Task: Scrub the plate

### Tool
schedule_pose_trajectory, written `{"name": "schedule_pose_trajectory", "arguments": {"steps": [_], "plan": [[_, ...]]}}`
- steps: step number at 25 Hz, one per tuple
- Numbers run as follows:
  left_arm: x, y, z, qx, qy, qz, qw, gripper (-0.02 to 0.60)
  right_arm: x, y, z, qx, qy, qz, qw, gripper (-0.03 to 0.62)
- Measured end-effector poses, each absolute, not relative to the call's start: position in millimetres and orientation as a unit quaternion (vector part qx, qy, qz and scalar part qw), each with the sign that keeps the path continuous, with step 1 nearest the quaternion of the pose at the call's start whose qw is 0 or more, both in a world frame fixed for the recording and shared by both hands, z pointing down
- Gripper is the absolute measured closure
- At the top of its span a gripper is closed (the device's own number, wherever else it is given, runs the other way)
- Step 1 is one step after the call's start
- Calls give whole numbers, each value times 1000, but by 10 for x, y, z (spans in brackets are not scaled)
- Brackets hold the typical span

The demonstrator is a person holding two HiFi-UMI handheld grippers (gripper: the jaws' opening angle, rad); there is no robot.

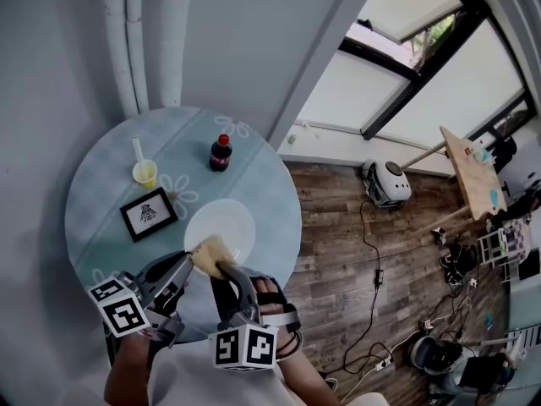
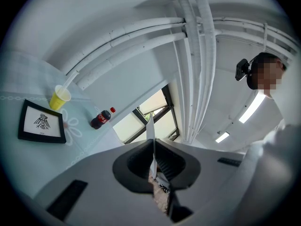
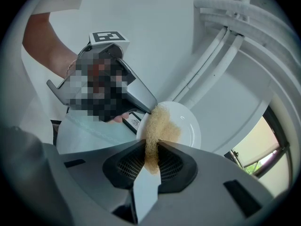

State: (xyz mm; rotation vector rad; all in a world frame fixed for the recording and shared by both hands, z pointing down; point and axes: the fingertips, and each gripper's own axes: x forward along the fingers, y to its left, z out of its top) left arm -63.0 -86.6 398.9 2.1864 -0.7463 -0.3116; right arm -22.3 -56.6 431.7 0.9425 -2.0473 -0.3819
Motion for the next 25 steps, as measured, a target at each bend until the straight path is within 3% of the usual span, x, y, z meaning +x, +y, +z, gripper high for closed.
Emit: {"name": "schedule_pose_trajectory", "arguments": {"steps": [25], "plan": [[-574,-881,4058,857,-294,-123,406,563,-41,-448,4505,378,-789,-170,455,526]]}}
